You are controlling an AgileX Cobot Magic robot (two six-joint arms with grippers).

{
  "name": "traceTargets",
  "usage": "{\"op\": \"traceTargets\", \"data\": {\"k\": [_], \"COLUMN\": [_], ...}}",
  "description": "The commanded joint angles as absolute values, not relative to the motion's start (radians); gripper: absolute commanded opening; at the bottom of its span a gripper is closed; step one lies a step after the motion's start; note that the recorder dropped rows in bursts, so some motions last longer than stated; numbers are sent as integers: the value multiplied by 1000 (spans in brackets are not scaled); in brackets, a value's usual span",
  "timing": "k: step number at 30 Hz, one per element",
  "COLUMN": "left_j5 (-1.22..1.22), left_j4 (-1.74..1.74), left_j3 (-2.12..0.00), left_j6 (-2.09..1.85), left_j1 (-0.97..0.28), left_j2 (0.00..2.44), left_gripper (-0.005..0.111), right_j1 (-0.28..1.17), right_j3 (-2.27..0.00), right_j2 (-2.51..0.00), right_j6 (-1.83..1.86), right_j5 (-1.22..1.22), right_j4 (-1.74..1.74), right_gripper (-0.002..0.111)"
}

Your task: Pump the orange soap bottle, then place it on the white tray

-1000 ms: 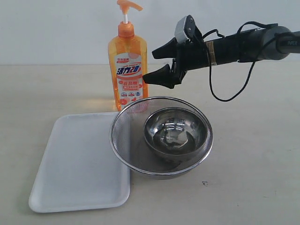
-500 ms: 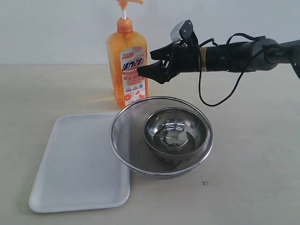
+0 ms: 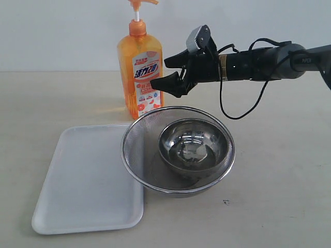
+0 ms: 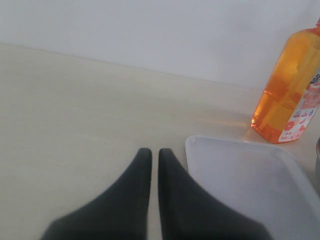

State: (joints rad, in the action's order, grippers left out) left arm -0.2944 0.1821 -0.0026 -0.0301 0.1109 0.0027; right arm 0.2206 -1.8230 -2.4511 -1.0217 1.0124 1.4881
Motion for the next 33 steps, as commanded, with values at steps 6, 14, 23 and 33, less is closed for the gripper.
{"op": "traceTargets", "data": {"k": [6, 14, 23, 33], "left_j5": [-296, -296, -283, -81], "left_j4": [183, 183, 183, 183], "left_j3": [0, 0, 0, 0], "left_j6": [-31, -31, -31, -31], "left_j1": [106, 106, 106, 106], "left_j2": [0, 0, 0, 0], "left_gripper": [5, 5, 5, 5], "right_j1": [220, 220, 220, 220], "right_j3": [-1827, -1827, -1827, -1827], "right_j2": [-2442, -2442, -2442, -2442], "right_j6": [-1014, -1014, -1014, -1014], "right_j5": [1028, 1028, 1026, 1024], "right_j4": [1476, 1476, 1476, 1476], "right_gripper": [89, 89, 89, 89]}}
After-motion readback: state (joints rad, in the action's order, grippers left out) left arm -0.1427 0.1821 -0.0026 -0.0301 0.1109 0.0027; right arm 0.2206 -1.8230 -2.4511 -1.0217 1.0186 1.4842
